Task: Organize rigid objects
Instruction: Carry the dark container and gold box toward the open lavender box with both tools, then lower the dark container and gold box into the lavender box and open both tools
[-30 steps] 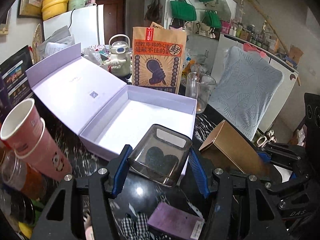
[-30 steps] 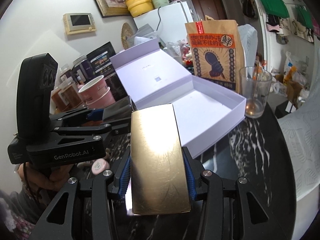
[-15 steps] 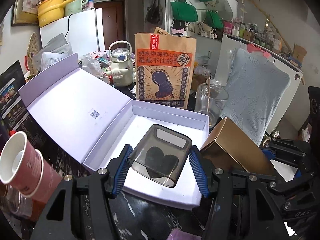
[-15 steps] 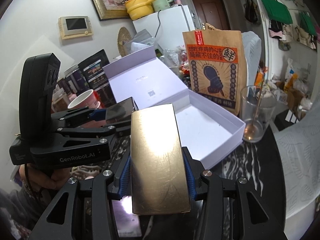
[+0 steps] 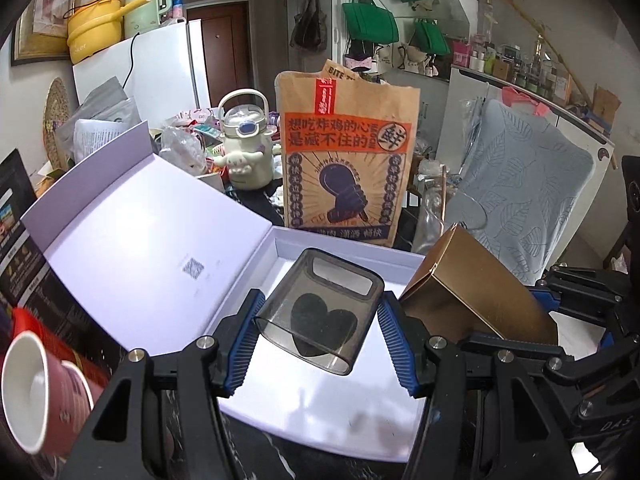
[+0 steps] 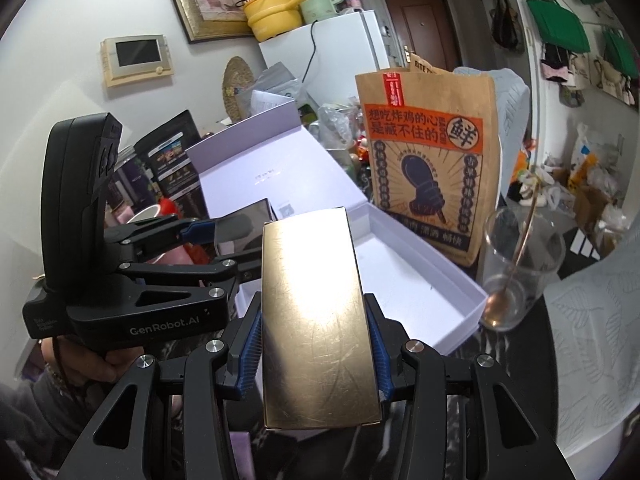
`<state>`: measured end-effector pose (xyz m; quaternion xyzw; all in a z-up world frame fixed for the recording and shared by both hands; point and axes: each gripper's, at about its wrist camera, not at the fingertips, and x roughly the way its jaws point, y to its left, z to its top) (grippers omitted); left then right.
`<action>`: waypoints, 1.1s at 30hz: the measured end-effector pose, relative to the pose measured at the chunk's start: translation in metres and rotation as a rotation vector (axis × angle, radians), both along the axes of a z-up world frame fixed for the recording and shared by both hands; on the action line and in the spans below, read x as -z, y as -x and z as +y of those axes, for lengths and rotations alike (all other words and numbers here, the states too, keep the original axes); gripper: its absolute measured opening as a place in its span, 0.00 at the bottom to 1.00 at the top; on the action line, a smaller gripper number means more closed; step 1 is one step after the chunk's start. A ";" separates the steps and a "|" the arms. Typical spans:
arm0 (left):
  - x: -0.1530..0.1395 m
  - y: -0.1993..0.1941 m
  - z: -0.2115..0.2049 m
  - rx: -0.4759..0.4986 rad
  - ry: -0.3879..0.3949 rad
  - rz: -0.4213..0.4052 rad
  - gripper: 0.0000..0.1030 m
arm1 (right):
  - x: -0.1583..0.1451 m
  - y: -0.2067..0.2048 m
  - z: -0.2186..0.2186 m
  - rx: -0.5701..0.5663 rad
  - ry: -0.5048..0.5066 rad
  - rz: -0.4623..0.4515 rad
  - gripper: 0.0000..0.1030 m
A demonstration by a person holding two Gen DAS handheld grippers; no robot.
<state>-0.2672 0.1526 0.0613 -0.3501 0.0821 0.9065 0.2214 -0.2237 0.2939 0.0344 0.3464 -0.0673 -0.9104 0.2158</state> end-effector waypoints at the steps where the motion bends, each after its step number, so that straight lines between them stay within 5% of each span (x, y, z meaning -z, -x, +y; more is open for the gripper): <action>1: -0.001 0.004 0.000 0.000 -0.003 -0.001 0.56 | -0.001 0.003 0.000 0.000 -0.003 0.002 0.44; 16: 0.011 0.054 0.009 -0.021 0.026 -0.034 0.56 | -0.002 0.059 0.001 -0.016 -0.060 -0.035 0.44; 33: 0.050 0.089 0.014 -0.074 0.127 -0.088 0.56 | 0.033 0.097 -0.008 -0.029 -0.152 -0.076 0.44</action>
